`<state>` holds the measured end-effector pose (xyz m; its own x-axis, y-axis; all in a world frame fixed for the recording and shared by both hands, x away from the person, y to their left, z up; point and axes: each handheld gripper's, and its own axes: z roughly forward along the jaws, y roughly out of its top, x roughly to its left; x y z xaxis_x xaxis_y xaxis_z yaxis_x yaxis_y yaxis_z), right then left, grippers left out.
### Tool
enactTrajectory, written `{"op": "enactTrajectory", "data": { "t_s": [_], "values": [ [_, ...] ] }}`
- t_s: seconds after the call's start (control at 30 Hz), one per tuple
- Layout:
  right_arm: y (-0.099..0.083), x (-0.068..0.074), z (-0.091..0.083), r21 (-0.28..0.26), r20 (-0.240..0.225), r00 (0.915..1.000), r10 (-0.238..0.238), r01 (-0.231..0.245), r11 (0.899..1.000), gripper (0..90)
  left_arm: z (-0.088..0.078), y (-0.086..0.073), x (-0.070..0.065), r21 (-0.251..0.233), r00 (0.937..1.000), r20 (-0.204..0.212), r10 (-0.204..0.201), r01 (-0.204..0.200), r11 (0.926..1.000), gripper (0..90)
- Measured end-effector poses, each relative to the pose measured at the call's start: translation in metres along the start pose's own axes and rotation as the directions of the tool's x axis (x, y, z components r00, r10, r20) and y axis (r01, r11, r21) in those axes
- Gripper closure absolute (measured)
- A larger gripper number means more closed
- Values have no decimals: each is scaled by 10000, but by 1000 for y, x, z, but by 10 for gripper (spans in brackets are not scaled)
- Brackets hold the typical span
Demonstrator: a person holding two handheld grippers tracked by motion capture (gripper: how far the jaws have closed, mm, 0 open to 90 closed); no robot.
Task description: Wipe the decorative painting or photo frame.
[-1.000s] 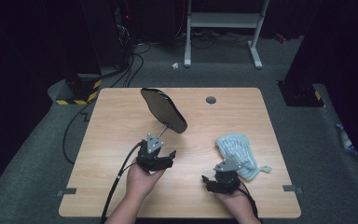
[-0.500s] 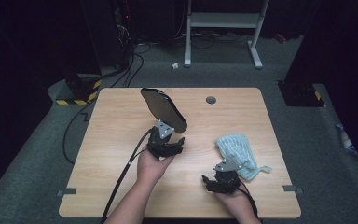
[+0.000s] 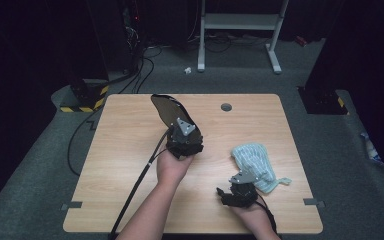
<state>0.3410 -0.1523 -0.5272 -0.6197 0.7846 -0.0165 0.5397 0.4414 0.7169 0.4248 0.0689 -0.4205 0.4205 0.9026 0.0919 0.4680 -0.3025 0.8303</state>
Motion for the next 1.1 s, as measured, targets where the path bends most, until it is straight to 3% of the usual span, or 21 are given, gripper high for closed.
{"op": "enactTrajectory", "data": {
  "t_s": [0.1, 0.3, 0.43, 0.6, 0.7, 0.77, 0.9, 1.0, 1.1],
  "values": [
    [0, 0, 0, 6, 3, 10000, -30, 30, 10000, 258, 1, 1, 2, 41, 9998, 48, -203, 202, 9998, 298],
    [1, 0, 1, -3, 29, 10000, 6, -6, 10000, 259, 10, 5, 7, 167, 9968, -387, -701, 708, 9974, 273],
    [1, 0, 1, 1, 59, 10000, 16, -16, 10000, 259, 13, 5, 8, 166, 9951, -424, -895, 903, 9958, 261],
    [0, 0, 1, -19, 42, 10000, -38, 38, 10000, 261, 13, 0, 4, 326, 9970, -449, -637, 652, 9973, 300],
    [0, 0, 1, -16, 12, 10000, -50, 50, 10000, 261, 2, -5, -3, 42, 9982, 66, -592, 591, 9982, 368],
    [1, 0, 1, -24, 29, 10000, -41, 41, 10000, 261, -3, -5, -10, -95, 9992, 302, -273, 276, 9996, 409],
    [1, 0, 1, -22, 32, 10000, -54, 54, 10000, 261, -14, 1, -24, -750, 9950, 996, 92, -17, 9972, 510],
    [1, 0, 0, -18, 43, 10000, -34, 34, 10000, 261, -10, 13, -34, -786, 9925, 1173, 335, -244, 9966, 577],
    [1, 1, 0, -14, 41, 10000, -28, 28, 10000, 261, -1, 21, -34, -774, 9939, 1096, 91, -6, 9970, 637]
  ]
}}
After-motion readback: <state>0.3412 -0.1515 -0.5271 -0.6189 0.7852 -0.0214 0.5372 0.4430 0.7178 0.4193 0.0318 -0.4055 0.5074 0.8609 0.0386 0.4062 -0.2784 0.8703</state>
